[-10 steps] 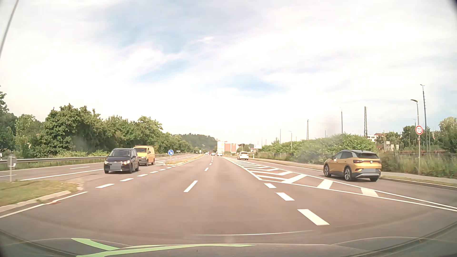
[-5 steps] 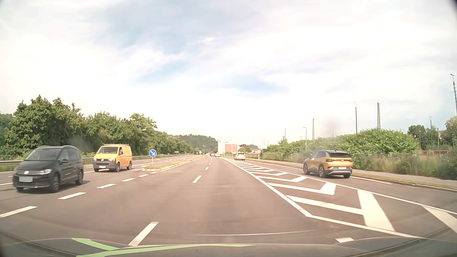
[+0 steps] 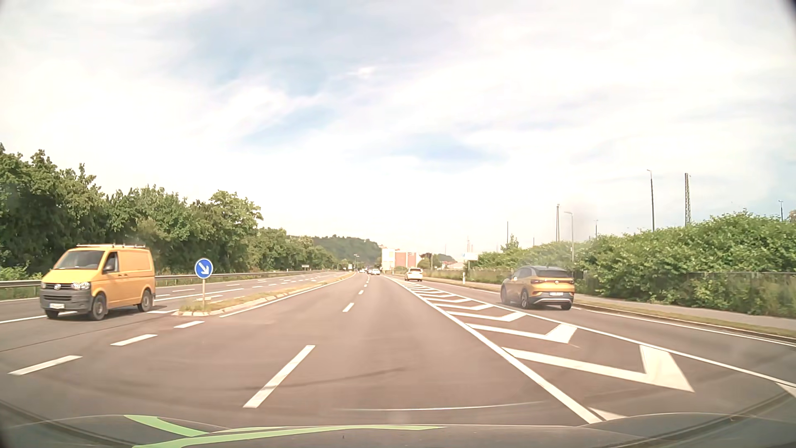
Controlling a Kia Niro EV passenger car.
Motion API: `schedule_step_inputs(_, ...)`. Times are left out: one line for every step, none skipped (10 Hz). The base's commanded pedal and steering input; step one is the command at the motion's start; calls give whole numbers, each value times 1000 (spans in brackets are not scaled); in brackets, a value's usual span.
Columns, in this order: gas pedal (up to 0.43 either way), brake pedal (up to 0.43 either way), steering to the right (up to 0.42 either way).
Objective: Follow the waypoints while adhering to traffic rules and regulations
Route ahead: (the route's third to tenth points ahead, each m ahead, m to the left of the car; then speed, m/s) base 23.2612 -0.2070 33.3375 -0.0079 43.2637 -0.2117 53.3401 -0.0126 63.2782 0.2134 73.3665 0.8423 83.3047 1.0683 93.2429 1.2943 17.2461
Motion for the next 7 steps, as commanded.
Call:
schedule_step_inputs(79,0,-4)
schedule_step_inputs(79,0,-4)
schedule_step_inputs(79,0,-4)
schedule_step_inputs(79,0,-5)
schedule_step_inputs(67,0,-5)
schedule_step_inputs(59,0,-5)
schedule_step_inputs(59,0,-5)
